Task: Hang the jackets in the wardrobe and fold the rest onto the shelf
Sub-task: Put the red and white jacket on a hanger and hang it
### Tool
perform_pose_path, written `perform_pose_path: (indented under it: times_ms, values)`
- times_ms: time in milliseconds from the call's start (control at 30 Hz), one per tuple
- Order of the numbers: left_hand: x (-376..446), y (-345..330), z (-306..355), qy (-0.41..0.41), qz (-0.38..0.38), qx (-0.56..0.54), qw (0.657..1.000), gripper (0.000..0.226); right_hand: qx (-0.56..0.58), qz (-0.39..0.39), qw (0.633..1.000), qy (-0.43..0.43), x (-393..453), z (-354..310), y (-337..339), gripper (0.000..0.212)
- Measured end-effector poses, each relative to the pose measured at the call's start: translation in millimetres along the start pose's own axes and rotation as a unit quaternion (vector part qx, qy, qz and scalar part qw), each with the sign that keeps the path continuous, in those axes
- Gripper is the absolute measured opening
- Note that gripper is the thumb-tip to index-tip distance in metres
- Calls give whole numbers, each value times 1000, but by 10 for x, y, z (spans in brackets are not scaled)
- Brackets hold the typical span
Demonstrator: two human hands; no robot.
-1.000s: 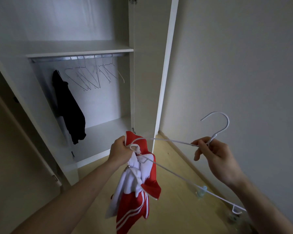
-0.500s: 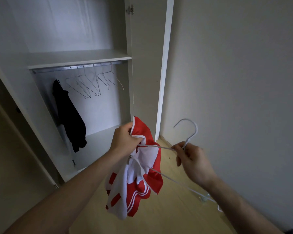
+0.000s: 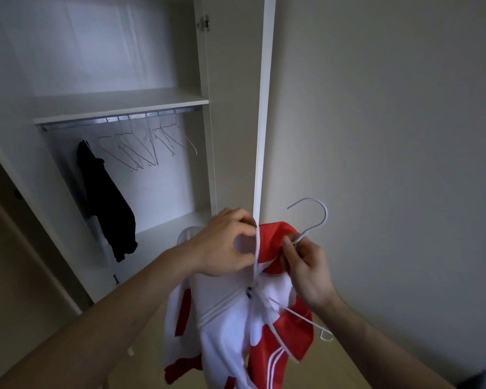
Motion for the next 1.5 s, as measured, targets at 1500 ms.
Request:
perform_pose_path:
  times_ms: [1500]
  values:
    - [-100, 718, -808, 85, 101, -36, 991, 49, 164, 249, 920, -256, 261, 488, 984, 36]
Point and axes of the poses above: each hand's wrist, its own x-axis towards the middle knuckle, its own y-axis out of the back of the hand, z = x × y, the point moved 5 cm from there along x, towards the middle knuckle, and after that the axes turned 6 degrees about -y, right-handed, at the moved point
